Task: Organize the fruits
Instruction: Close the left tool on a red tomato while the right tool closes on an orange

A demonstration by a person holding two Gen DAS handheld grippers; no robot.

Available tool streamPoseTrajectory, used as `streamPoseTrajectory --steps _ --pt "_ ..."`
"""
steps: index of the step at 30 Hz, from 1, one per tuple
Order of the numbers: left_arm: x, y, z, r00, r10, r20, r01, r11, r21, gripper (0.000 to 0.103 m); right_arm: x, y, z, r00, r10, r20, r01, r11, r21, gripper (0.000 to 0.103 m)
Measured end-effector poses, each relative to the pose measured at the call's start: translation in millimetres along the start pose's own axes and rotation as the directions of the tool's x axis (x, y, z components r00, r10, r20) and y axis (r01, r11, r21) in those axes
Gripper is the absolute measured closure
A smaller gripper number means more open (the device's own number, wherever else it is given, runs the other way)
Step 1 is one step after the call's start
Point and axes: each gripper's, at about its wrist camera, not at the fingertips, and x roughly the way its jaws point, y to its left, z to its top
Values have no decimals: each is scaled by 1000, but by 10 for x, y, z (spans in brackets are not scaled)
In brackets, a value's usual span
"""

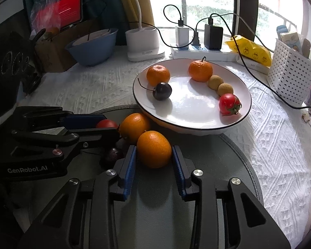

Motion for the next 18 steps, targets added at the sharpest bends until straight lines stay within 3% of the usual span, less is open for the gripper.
streamPoseTrajectory --steps 18 --pt "-402 -254 12 996 -22 81 17 998 56 68 -371 12 -25 997 -31 70 31 1000 4 67"
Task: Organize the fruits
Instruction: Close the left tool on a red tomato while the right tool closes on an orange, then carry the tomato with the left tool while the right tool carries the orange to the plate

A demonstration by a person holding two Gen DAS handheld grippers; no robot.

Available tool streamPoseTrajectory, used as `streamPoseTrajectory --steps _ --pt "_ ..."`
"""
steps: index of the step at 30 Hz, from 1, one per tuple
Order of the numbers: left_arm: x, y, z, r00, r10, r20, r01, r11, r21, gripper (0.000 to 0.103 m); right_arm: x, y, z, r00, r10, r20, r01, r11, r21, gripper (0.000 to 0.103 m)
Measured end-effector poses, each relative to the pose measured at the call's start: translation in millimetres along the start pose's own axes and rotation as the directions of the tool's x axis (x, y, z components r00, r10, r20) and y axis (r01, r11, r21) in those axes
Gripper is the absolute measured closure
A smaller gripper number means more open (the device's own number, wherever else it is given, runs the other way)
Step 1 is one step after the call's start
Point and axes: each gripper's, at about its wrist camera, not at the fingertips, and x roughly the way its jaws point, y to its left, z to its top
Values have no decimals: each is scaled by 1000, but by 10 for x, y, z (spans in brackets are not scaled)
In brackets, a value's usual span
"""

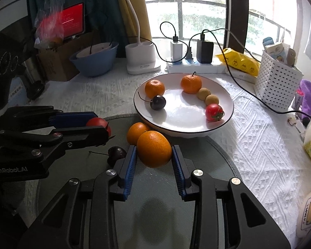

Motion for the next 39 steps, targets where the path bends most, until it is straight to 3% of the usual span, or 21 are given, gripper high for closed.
streamPoseTrajectory --steps 19,39 --pt "48 -203 216 1000 12 14 -13 999 51 68 -159 -346 6 999 -19 49 16 998 52 67" --pt "383 -173 504 1000 28 11 -29 996 88 68 -5 -651 187 998 -19 57 15 997 71 67"
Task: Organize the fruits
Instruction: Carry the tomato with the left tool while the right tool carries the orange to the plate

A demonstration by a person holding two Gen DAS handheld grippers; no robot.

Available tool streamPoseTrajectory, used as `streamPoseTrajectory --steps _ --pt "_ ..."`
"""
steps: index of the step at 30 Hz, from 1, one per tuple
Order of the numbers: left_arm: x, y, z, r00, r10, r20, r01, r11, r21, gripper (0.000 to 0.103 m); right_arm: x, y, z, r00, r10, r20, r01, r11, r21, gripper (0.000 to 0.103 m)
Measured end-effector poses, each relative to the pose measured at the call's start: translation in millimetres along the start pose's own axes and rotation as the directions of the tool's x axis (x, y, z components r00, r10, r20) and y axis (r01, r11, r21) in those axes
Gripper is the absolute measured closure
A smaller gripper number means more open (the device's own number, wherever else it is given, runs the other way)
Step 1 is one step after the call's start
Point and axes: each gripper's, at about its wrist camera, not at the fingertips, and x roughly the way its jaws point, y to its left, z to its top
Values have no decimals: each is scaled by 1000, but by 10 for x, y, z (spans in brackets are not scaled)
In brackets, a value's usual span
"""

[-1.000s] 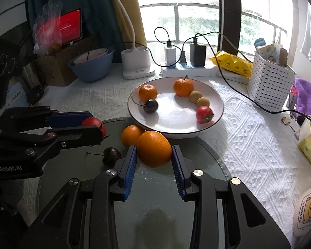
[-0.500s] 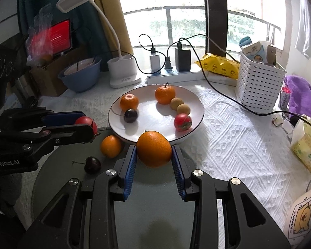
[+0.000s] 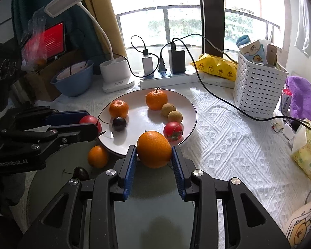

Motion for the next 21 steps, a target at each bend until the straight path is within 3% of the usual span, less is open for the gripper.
streamPoseTrajectory --steps 21 --pt "545 393 436 999 45 27 -45 999 3 68 566 -90 394 999 30 -29 -31 999 -37 67"
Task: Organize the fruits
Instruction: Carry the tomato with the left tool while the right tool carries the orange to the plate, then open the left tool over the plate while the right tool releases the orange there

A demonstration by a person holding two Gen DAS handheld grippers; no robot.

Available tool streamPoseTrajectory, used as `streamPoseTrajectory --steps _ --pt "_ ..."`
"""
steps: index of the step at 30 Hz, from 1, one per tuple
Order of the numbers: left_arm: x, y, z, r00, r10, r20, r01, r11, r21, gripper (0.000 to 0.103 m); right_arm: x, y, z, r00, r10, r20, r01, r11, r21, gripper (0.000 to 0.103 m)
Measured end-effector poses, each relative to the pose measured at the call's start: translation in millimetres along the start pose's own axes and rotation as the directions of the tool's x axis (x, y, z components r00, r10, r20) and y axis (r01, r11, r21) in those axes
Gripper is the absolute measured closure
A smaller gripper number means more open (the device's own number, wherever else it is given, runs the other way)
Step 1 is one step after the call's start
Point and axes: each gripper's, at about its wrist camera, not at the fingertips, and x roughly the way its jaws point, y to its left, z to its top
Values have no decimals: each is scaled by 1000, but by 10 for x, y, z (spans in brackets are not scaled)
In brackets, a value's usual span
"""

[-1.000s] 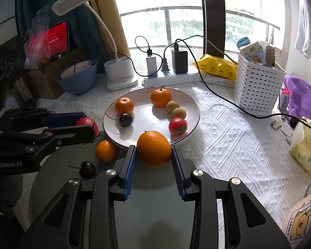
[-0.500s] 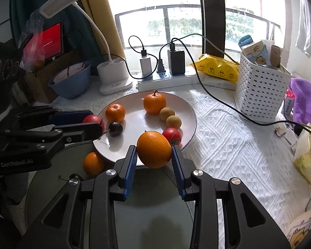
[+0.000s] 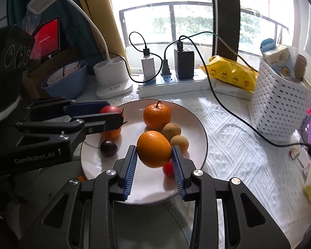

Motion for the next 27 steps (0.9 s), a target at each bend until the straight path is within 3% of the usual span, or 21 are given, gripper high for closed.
streamPoseTrajectory --steps 15,27 --pt "381 371 18 999 -1 -47 -3 997 -82 68 425 69 52 998 20 -52 -21 1000 -9 67" --pt "266 422 12 999 16 -38 -20 993 -118 62 335 79 58 999 -13 -41 14 1000 9 67"
